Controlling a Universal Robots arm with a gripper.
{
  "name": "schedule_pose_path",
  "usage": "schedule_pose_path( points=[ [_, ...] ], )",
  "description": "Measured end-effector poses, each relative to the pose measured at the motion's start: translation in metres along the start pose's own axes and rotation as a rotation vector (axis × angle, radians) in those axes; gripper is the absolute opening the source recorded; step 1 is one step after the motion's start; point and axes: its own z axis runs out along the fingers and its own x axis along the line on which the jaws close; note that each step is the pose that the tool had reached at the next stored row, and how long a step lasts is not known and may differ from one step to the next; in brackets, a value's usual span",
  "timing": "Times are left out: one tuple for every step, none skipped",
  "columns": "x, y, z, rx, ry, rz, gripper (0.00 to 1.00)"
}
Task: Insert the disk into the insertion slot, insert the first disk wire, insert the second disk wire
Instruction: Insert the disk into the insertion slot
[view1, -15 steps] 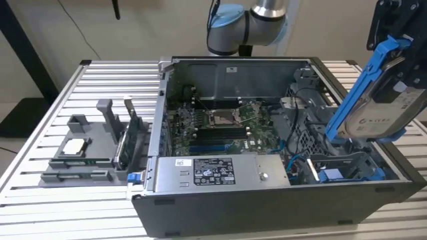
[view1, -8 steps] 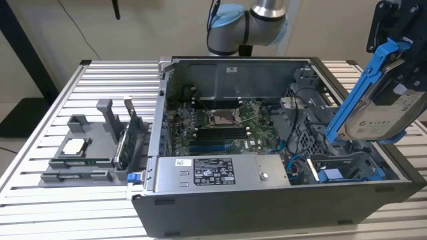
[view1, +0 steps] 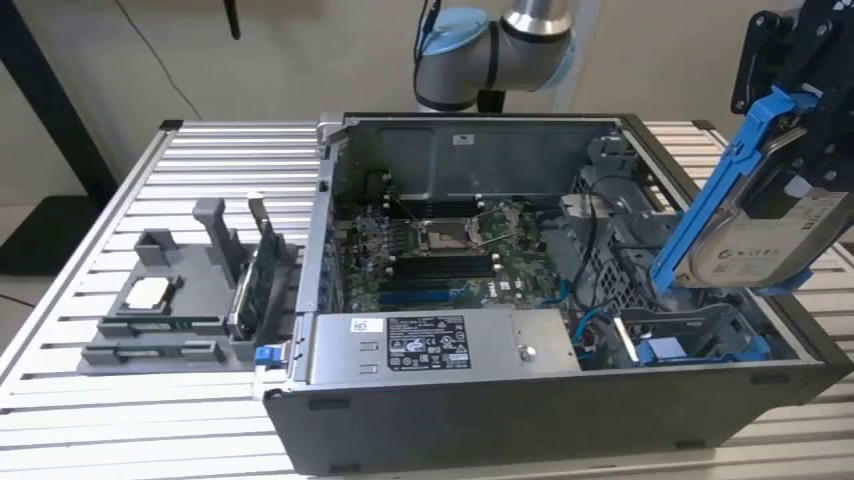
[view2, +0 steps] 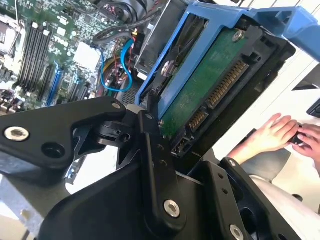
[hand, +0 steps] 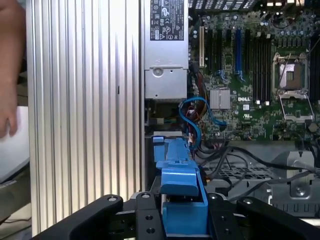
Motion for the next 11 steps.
schedule_pose_path(
  points=[
    [0.0001, 0.0000, 0.0007, 0.0000, 0.0010, 0.000, 0.33],
    [0.0001, 0.0000, 0.0014, 0.0001, 0.0017, 0.001, 0.33],
    [0.0001, -0.0001, 0.0022, 0.0001, 0.0023, 0.001, 0.33],
    [0.0002, -0.0001, 0.0029, 0.0001, 0.0030, 0.001, 0.33],
    [0.0002, -0.0001, 0.0037, 0.0001, 0.0036, 0.001, 0.33],
    [0.0003, -0.0002, 0.0045, 0.0001, 0.0042, 0.002, 0.33],
    [0.0003, -0.0002, 0.0055, 0.0001, 0.0043, 0.002, 0.33],
    [0.0004, -0.0003, 0.0067, 0.0001, 0.0046, 0.002, 0.33],
    [0.0004, -0.0003, 0.0082, 0.0001, 0.0046, 0.002, 0.33],
    [0.0005, -0.0004, 0.0097, 0.0001, 0.0046, 0.002, 0.33],
    [0.0005, -0.0004, 0.0113, 0.0001, 0.0046, 0.002, 0.33]
  ],
)
